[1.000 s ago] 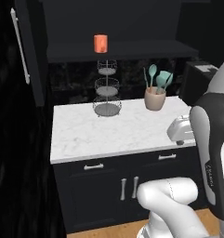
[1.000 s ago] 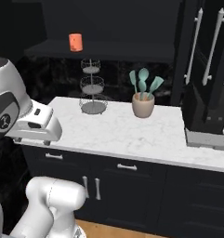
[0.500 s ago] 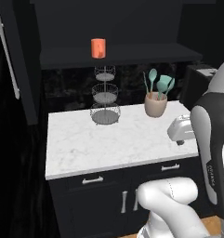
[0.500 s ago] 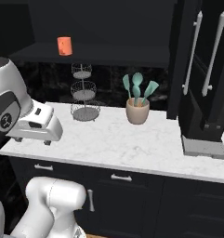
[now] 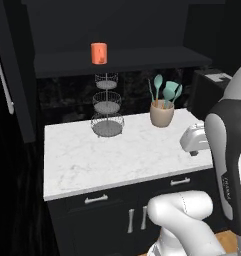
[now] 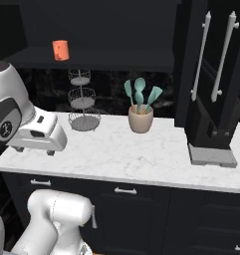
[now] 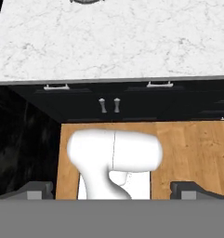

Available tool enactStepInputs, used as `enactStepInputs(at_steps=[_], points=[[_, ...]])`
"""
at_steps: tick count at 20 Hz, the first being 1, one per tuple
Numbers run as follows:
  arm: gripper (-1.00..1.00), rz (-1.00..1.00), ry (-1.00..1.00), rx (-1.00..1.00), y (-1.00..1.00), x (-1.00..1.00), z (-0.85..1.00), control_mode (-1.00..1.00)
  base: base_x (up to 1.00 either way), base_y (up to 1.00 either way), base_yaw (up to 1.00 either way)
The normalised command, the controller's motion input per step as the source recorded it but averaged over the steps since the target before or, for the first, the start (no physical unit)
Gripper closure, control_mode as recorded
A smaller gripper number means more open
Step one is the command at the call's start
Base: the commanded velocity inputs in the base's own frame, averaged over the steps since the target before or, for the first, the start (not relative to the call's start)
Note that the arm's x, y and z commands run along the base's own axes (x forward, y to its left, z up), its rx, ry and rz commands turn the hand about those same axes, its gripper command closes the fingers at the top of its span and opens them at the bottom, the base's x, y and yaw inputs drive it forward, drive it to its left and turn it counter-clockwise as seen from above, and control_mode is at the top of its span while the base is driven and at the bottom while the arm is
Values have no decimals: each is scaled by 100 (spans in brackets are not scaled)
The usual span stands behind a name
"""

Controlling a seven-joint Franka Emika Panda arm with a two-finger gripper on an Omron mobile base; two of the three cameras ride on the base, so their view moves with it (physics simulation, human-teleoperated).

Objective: Gather all objects into one cabinet and sort the glasses and bowls to opposite sides.

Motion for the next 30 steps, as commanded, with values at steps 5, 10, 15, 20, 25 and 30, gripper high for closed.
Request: enactStepInputs(at_steps=[5, 10, 15, 20, 25, 30], points=[[-100, 0, 0, 0, 0, 0, 0, 100, 32, 10, 0], [-100, 0, 0, 0, 0, 0, 0, 100, 42, 9, 0], [-100, 0, 0, 0, 0, 0, 0, 100, 25, 0, 0], [-100, 0, 0, 0, 0, 0, 0, 100, 0, 0, 0], [-100, 0, 0, 0, 0, 0, 0, 100, 0, 0, 0], [-100, 0, 0, 0, 0, 0, 0, 100, 0, 0, 0]])
